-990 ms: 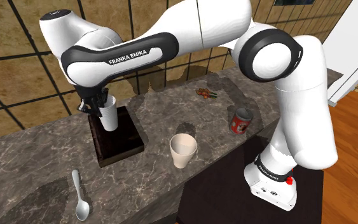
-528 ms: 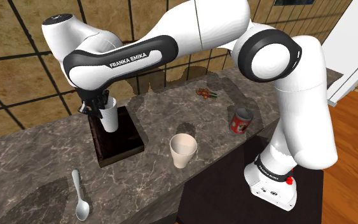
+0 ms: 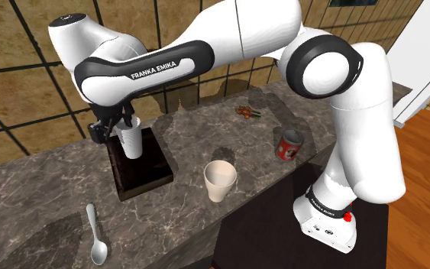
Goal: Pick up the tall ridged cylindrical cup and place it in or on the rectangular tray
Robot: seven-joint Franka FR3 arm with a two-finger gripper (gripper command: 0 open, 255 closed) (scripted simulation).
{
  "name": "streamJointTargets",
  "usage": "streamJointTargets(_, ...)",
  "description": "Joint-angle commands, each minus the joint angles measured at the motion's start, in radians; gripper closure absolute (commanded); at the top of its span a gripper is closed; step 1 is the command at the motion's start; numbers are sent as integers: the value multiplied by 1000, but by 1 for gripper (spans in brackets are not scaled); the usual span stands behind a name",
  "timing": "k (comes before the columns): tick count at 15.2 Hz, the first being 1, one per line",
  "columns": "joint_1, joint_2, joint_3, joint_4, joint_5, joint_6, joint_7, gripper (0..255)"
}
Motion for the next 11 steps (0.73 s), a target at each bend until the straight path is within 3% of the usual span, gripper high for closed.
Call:
streamJointTargets(1, 4, -9, 3, 38, 4, -47, -4, 0)
streamJointTargets(3, 11, -15, 5, 89, 7, -103, -9, 0)
streamJointTargets(11, 11, -15, 5, 89, 7, -103, -9, 0)
